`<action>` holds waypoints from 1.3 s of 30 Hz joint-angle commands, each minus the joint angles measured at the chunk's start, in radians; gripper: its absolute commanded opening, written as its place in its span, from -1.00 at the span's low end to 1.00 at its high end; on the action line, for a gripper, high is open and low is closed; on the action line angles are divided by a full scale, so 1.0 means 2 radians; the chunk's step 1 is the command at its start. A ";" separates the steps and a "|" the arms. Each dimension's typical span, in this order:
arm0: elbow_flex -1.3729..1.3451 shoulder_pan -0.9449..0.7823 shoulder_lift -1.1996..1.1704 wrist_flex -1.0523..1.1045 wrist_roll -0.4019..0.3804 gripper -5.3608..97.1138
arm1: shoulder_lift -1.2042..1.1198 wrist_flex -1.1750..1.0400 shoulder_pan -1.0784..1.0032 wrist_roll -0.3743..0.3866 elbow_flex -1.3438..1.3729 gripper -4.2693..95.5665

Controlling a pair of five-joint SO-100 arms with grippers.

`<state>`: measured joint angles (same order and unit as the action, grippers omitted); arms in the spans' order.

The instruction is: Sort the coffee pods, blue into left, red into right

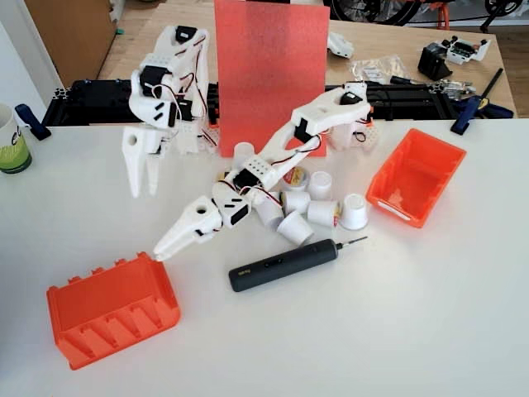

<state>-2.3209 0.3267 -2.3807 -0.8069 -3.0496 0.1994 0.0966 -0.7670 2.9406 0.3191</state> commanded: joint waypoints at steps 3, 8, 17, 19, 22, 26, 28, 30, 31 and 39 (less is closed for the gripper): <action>0.000 0.003 0.013 0.041 0.002 -0.48 | 0.010 -0.006 -0.004 -0.006 -0.035 -0.66; 0.002 0.006 0.087 0.146 0.005 -0.48 | 0.010 -0.002 -0.005 -0.016 -0.038 -0.64; 0.051 0.006 0.125 0.148 -0.007 -0.48 | -0.008 0.018 0.005 -0.100 -0.038 -0.58; 0.051 0.005 0.112 0.127 -0.009 -0.47 | -0.008 0.000 0.006 -0.127 -0.053 -0.58; 0.051 -0.015 0.090 0.089 0.008 -0.47 | -0.026 -0.156 0.006 -0.176 -0.193 -0.56; 0.049 -0.037 0.078 0.064 0.041 -0.47 | 0.028 -0.375 0.020 -0.215 -0.279 -0.53; 0.048 -0.053 0.076 0.059 0.069 -0.48 | 0.076 -0.460 0.032 -0.215 -0.279 -0.53; 0.048 -0.066 0.068 0.051 0.091 -0.48 | 0.131 -0.561 0.044 -0.212 -0.279 -0.53; 0.048 -0.068 0.061 0.041 0.093 -0.48 | 0.163 -0.623 0.052 -0.202 -0.279 -0.53; 0.050 -0.071 -0.012 -0.059 0.091 -0.49 | 0.521 -0.963 0.127 -0.157 -0.075 -0.48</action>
<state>-2.2657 0.1887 -2.3516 -0.8774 -2.8762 0.8314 -1.7104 -0.5400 2.6308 -0.1703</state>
